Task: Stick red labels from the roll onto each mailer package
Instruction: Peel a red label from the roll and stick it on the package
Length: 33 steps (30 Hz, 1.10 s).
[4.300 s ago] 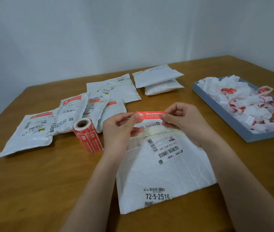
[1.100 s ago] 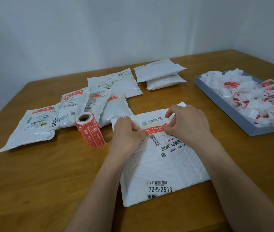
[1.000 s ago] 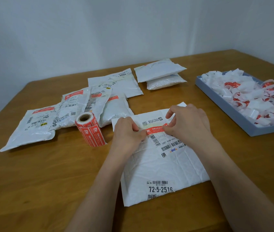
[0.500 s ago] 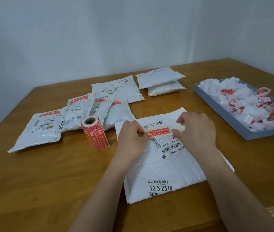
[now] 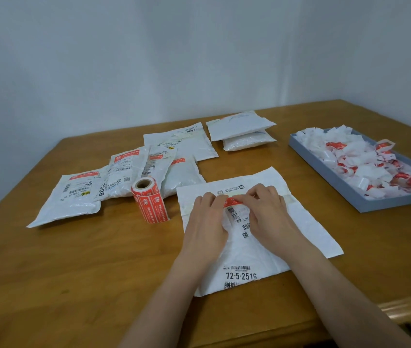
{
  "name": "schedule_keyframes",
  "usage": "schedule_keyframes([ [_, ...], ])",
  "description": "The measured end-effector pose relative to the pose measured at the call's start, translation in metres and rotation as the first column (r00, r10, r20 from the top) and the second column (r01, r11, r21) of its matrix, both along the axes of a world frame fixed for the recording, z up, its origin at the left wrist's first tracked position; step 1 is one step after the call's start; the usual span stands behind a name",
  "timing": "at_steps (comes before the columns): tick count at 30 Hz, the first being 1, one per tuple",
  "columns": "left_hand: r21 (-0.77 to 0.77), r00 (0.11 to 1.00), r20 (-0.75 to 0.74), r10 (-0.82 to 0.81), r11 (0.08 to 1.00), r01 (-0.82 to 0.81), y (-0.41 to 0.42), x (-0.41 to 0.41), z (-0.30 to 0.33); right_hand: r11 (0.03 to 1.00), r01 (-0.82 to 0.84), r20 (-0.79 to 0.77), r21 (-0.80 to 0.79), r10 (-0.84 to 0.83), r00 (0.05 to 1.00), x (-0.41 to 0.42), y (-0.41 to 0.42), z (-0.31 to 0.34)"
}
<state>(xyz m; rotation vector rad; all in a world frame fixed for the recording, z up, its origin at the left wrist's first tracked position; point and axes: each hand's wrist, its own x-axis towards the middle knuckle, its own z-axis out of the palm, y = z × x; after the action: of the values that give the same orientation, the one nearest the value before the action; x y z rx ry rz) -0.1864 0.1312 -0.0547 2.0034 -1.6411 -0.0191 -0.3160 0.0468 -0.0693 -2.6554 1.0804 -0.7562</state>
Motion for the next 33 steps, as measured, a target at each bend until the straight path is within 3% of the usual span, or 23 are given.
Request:
schedule_keyframes([
  [9,-0.037,1.0,0.012,-0.001,0.999,0.002,0.0003,-0.0012,-0.0114,1.0,0.006,-0.038,-0.015,-0.007,0.999,-0.0004,0.0022,-0.002],
  [17,-0.002,0.999,0.039,0.0,1.0,0.0,0.0013,-0.0009,-0.0118,0.986,0.135,-0.046,-0.1,-0.14,0.989,0.0015,0.0064,-0.0037],
  [33,0.05,0.993,0.086,0.086,0.995,-0.09,0.0044,-0.0059,-0.0079,0.964,0.264,-0.047,0.025,-0.263,0.964,-0.0007,0.005,-0.0013],
])
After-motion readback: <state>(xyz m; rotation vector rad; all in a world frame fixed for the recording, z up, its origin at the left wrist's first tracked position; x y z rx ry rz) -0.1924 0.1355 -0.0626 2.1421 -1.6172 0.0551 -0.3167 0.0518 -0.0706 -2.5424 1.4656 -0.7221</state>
